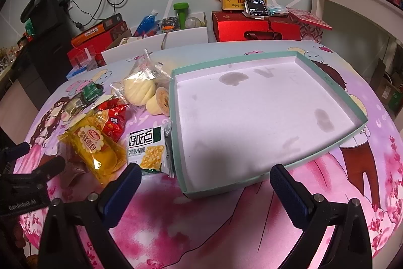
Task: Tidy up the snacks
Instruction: 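Move left tool to pink barcode bag while right tool reaches yellow bread bag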
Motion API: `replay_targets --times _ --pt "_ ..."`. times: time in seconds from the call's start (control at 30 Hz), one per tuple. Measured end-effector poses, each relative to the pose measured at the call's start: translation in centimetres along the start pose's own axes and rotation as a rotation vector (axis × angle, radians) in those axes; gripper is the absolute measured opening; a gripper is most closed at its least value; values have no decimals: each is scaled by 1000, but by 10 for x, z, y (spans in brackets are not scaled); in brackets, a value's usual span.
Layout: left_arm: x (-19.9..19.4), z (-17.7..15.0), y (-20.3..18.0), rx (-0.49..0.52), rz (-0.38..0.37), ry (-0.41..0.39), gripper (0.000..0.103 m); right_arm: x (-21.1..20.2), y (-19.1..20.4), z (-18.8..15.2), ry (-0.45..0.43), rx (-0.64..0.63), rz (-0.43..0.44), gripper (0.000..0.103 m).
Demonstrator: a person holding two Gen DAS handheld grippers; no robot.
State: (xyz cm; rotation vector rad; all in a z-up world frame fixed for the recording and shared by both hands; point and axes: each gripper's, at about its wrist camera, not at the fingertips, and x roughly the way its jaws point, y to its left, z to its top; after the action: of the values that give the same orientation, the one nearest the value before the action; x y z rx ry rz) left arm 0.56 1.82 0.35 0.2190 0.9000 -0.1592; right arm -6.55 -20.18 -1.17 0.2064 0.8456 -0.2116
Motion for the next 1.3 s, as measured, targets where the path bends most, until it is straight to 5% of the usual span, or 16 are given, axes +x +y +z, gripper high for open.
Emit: replay_targets --times 0.2,0.53,0.83,1.07,1.3 --pt "8 1 34 -141 1 30 103 1 6 4 -5 -26 -17 103" --pt "43 0 49 -241 -76 126 103 12 63 17 -79 -115 155 99" --pt "73 -6 56 -284 -53 233 103 31 95 10 24 -222 191 88" --pt "73 -13 79 -346 16 251 102 39 108 9 52 -268 229 84" --pt "77 -16 91 -402 -7 269 102 44 134 2 57 -358 254 82"
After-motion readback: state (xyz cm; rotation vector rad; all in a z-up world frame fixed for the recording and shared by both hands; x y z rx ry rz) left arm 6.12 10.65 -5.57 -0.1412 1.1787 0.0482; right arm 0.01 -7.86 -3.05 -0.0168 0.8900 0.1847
